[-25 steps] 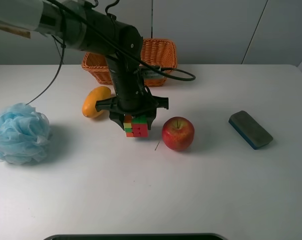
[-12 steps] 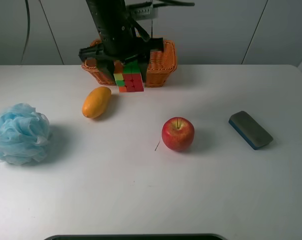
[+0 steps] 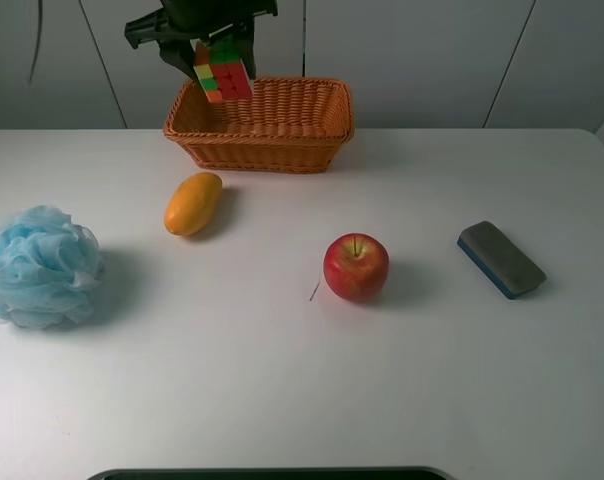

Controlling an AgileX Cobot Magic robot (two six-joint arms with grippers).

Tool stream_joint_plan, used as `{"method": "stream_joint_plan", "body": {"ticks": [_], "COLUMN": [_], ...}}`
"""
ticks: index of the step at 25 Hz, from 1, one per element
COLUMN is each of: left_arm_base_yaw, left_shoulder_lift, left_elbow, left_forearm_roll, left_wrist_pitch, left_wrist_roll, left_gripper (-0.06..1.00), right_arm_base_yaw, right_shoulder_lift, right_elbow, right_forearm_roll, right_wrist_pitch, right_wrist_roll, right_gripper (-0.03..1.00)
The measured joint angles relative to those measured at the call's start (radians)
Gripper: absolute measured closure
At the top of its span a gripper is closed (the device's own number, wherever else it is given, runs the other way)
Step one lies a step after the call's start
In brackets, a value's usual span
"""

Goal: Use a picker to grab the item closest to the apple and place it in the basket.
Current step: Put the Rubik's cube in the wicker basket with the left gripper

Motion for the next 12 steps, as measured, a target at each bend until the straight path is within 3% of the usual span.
{"method": "stream_joint_plan", "body": {"ticks": [6,12], "left_arm_base_yaw": [0.031,0.035], "left_shoulder_lift": [0.208,0.368], "left_elbow": [-0.264,-0.407], "left_forearm_roll": [-0.004,-0.01], "left_wrist_pitch": [0.0,-0.028], "left_wrist_roll": [0.048,0.105], "left_gripper": [0.38,0.38], "right_arm_base_yaw": [0.0,0.0], "right_shoulder_lift": [0.0,0.0], "right_elbow": [0.0,0.0], "right_forearm_roll": [0.0,0.0], "right_wrist_pitch": [0.0,0.0], "right_wrist_roll": [0.0,0.0], "right_gripper": [0.27,0.27]}}
